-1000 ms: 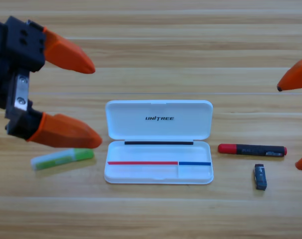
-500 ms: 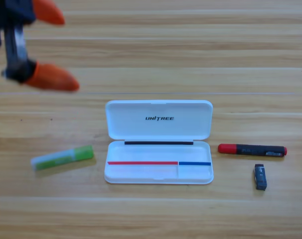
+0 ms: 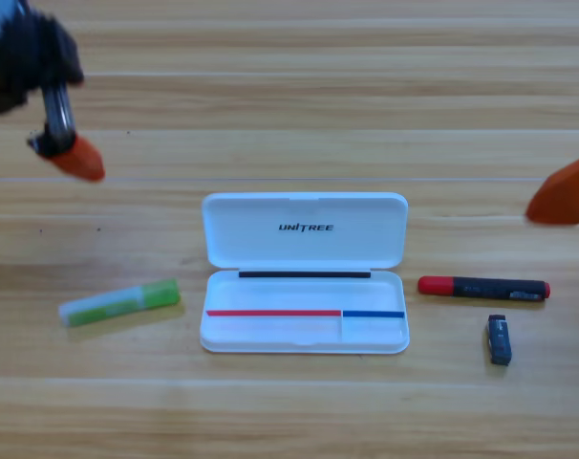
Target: Clean up eraser and pencils
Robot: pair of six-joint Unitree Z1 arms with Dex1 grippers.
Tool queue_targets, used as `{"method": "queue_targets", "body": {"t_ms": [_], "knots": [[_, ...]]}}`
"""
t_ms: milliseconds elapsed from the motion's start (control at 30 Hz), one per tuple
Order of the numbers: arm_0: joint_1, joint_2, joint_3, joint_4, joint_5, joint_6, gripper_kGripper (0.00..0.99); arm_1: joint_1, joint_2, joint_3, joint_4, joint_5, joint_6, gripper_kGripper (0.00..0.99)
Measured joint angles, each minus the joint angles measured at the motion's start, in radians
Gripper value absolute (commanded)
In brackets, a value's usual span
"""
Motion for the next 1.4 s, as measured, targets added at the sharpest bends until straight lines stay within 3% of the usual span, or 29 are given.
{"method": "queue_targets", "body": {"t_ms": [267,567,1400], "knots": [[0.019,0.121,0.103,-0.048,0.001,0.012,0.980,-0.029,0.220,0.035,0.013,-0.086,0.102,0.976],[0.023,0.173,0.213,-0.142,-0.020,0.031,0.979,-0.047,0.360,0.037,0.013,-0.080,0.290,0.943],[0.024,0.269,0.332,-0.314,-0.075,0.033,0.930,-0.077,0.633,0.003,-0.063,-0.072,0.367,0.736]]}}
